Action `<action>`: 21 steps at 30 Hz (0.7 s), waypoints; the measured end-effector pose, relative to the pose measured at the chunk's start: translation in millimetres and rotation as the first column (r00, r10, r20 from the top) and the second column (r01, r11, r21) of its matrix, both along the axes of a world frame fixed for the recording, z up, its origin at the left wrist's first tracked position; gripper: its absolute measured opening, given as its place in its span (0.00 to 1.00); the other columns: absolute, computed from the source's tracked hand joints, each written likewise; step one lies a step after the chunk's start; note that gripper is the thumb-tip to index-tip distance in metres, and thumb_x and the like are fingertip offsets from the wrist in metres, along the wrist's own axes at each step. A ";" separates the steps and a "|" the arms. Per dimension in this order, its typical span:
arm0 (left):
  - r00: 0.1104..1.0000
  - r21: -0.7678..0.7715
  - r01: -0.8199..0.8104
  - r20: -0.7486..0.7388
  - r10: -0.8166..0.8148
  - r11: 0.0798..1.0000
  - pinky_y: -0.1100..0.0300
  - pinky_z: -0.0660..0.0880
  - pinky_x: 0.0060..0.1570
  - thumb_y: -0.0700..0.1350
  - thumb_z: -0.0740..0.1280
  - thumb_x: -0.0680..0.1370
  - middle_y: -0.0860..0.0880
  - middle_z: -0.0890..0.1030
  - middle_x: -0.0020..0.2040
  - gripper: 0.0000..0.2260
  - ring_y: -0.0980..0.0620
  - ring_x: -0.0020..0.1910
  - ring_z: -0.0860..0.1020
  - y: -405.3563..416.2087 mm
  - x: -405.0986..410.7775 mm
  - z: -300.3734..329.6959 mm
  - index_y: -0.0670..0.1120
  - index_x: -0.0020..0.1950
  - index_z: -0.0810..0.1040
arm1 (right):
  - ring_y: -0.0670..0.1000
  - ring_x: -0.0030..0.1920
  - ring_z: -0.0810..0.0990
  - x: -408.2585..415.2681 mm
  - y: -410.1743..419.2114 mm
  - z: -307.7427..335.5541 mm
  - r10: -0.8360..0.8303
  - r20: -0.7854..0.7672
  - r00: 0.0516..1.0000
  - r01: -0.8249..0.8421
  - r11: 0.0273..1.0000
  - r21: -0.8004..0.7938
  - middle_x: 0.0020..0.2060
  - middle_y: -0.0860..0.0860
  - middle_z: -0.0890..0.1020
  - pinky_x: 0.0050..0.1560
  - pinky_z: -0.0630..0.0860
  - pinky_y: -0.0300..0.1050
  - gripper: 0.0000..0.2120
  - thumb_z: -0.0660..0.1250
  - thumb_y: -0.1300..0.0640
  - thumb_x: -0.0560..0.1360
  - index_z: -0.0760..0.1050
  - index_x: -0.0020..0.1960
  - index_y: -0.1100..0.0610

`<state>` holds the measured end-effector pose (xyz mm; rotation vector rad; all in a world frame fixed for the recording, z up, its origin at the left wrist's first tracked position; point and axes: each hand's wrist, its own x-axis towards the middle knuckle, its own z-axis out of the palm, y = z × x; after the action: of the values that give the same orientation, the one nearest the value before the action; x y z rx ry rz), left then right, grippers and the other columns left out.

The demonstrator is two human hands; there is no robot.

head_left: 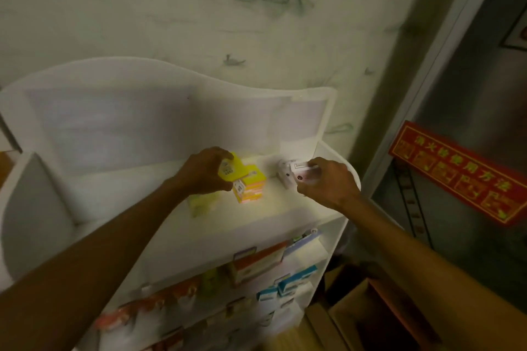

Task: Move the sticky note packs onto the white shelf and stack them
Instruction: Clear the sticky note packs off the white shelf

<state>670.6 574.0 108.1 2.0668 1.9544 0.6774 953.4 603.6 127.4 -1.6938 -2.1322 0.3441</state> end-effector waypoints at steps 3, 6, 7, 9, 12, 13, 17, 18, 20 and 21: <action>1.000 -0.023 -0.026 0.002 0.026 0.999 0.57 0.69 0.61 0.54 0.77 0.62 0.50 0.74 0.65 0.34 0.48 0.64 0.73 26.6 10.3 -13.2 0.50 0.66 0.73 | 0.53 0.56 0.80 12.3 36.5 -8.1 0.049 -0.008 0.999 -0.050 0.999 -0.022 0.58 0.51 0.82 0.58 0.75 0.46 0.31 0.75 0.43 0.66 0.74 0.65 0.52; 0.997 -0.021 -0.075 -0.002 0.075 0.997 0.57 0.70 0.61 0.49 0.79 0.64 0.51 0.74 0.65 0.32 0.49 0.64 0.73 53.8 22.7 -25.0 0.50 0.66 0.73 | 0.53 0.57 0.80 22.9 77.2 -13.8 0.105 -0.018 0.994 -0.106 0.994 -0.034 0.58 0.52 0.82 0.60 0.76 0.47 0.30 0.75 0.44 0.67 0.74 0.66 0.53; 0.996 -0.022 -0.088 -0.019 0.088 0.996 0.57 0.70 0.61 0.49 0.79 0.64 0.50 0.74 0.65 0.32 0.48 0.64 0.73 62.1 27.9 -27.0 0.50 0.67 0.73 | 0.53 0.57 0.81 25.4 91.1 -15.1 0.125 -0.023 0.992 -0.126 0.991 -0.039 0.58 0.52 0.82 0.60 0.76 0.47 0.31 0.75 0.45 0.67 0.73 0.66 0.53; 0.991 -0.040 -0.118 -0.071 0.115 0.992 0.57 0.69 0.61 0.49 0.78 0.65 0.49 0.73 0.66 0.33 0.48 0.65 0.72 78.4 37.6 -30.0 0.49 0.68 0.71 | 0.52 0.56 0.81 29.5 119.1 -17.6 0.164 -0.037 0.986 -0.165 0.986 -0.039 0.58 0.52 0.82 0.59 0.75 0.45 0.31 0.76 0.46 0.67 0.73 0.66 0.53; 0.983 -0.097 -0.156 -0.110 0.146 0.983 0.57 0.69 0.62 0.48 0.78 0.65 0.48 0.73 0.66 0.35 0.47 0.65 0.72 98.6 46.9 -38.7 0.48 0.70 0.69 | 0.51 0.55 0.80 33.2 156.2 -25.1 0.219 -0.055 0.974 -0.222 0.973 -0.056 0.57 0.51 0.82 0.55 0.74 0.43 0.31 0.75 0.46 0.65 0.73 0.66 0.52; 0.982 -0.117 -0.164 -0.114 0.151 0.979 0.58 0.69 0.61 0.47 0.78 0.65 0.47 0.74 0.66 0.35 0.47 0.64 0.72 104.2 49.7 -42.7 0.48 0.70 0.69 | 0.51 0.55 0.80 34.1 167.2 -28.7 0.234 -0.058 0.971 -0.237 0.969 -0.063 0.56 0.51 0.82 0.54 0.74 0.42 0.31 0.75 0.46 0.65 0.73 0.66 0.51; 0.976 -0.183 -0.193 -0.135 0.170 0.964 0.62 0.67 0.61 0.44 0.77 0.65 0.45 0.71 0.67 0.36 0.48 0.67 0.68 125.8 64.0 -60.8 0.47 0.70 0.69 | 0.52 0.54 0.80 36.1 205.7 -46.3 0.279 -0.084 0.957 -0.285 0.955 -0.085 0.57 0.52 0.81 0.53 0.75 0.43 0.30 0.74 0.46 0.64 0.73 0.65 0.50; 0.975 -0.195 -0.194 -0.147 0.167 0.961 0.62 0.66 0.62 0.44 0.77 0.65 0.45 0.70 0.68 0.35 0.48 0.68 0.66 130.5 66.3 -65.6 0.47 0.70 0.69 | 0.52 0.55 0.80 36.5 213.0 -50.9 0.283 -0.080 0.956 -0.290 0.952 -0.094 0.58 0.52 0.81 0.53 0.75 0.43 0.30 0.73 0.45 0.64 0.73 0.65 0.50; 0.972 -0.212 -0.198 -0.169 0.164 0.957 0.62 0.66 0.61 0.44 0.76 0.65 0.45 0.71 0.67 0.35 0.48 0.69 0.65 139.6 67.6 -74.8 0.46 0.70 0.69 | 0.52 0.55 0.79 37.0 226.2 -59.9 0.287 -0.061 0.956 -0.292 0.950 -0.110 0.58 0.51 0.80 0.52 0.75 0.43 0.30 0.72 0.45 0.65 0.73 0.65 0.49; 0.970 -0.219 -0.201 -0.177 0.164 0.955 0.63 0.66 0.60 0.44 0.76 0.65 0.46 0.72 0.67 0.35 0.49 0.69 0.65 143.6 67.4 -78.1 0.46 0.70 0.69 | 0.53 0.55 0.79 37.5 233.4 -64.3 0.284 -0.058 0.957 -0.289 0.950 -0.115 0.58 0.51 0.80 0.50 0.75 0.42 0.29 0.72 0.45 0.65 0.73 0.65 0.48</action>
<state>738.0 717.6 29.9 1.8631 2.2124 0.3013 990.9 837.0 63.1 -1.4225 -2.3726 0.5983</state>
